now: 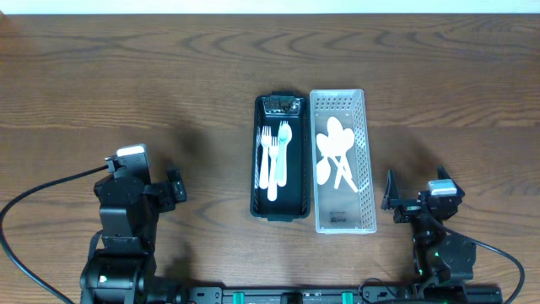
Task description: Pack container
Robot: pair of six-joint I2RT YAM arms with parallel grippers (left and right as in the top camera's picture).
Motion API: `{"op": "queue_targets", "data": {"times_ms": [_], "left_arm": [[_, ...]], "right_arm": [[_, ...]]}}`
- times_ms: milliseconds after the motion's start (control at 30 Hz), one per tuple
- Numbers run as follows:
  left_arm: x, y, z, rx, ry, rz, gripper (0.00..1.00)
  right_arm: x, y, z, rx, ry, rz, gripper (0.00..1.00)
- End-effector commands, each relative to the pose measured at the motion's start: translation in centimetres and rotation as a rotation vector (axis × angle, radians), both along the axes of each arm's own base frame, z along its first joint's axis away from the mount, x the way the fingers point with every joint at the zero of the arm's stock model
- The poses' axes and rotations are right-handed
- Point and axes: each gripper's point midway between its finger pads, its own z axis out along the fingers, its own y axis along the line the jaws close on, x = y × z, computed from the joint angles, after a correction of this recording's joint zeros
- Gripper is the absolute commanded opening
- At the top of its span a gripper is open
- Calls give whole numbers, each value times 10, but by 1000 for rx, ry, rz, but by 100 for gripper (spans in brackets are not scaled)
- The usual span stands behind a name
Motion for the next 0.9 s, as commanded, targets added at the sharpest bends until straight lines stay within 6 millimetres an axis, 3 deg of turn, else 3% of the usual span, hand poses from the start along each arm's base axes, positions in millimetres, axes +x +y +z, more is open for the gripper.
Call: {"op": "queue_targets", "data": {"times_ms": [0,267,433,867], "left_arm": [[-2,5,-1,59,15,-6,98],[-27,7,-3,40,-65,-11,98],[-39,7,-20,27,-148,-2,98],[-5,6,-41,31,-454,-1,98]], "right_arm": [[-1,5,0,-17,-3,27,99],[-1,5,0,-17,-3,28,99],[-1,5,0,-17,-3,28,99],[-1,5,0,-17,-3,27,99]]}}
